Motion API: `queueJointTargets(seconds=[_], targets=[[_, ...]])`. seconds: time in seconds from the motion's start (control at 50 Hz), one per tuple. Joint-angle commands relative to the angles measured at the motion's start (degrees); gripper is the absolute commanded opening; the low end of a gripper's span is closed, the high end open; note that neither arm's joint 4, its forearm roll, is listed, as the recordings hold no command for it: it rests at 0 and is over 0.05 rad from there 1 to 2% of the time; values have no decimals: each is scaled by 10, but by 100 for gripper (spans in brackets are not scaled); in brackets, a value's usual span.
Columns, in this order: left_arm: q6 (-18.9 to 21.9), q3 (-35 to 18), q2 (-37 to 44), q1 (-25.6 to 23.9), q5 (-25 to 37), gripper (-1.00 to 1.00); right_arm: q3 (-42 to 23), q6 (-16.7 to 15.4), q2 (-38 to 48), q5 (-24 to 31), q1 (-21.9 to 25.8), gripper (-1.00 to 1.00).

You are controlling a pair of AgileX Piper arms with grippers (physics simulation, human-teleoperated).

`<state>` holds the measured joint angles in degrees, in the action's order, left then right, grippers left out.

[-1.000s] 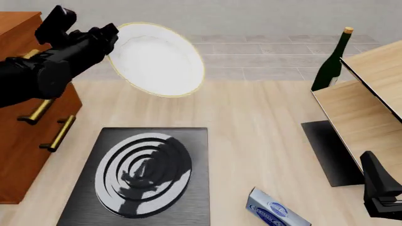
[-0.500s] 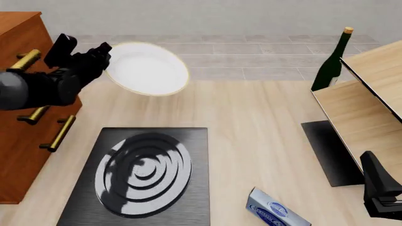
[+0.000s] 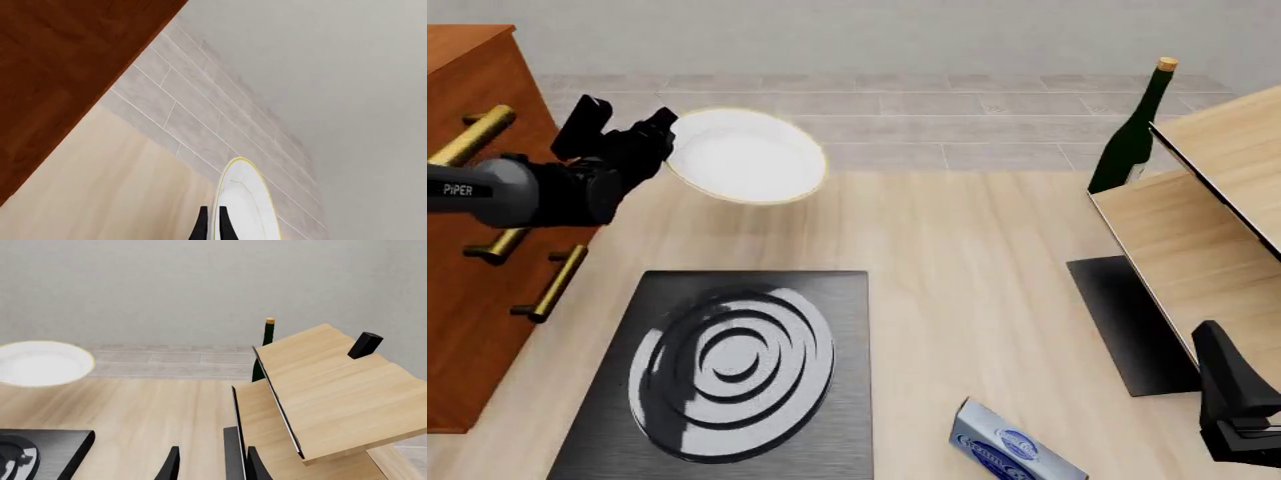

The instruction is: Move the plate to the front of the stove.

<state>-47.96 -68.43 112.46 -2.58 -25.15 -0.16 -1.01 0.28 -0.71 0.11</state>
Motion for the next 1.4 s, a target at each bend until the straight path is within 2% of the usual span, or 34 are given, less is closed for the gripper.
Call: queueJointTargets(seconds=[0.02, 0.62, 1.4], targets=[[-1, -32, 33, 6, 1, -100, 0, 0, 0, 0, 0, 100], [3, -111, 116, 8, 22, -100, 0, 0, 0, 0, 0, 100], [10, -155, 169, 8, 44, -100, 0, 0, 0, 0, 0, 100]])
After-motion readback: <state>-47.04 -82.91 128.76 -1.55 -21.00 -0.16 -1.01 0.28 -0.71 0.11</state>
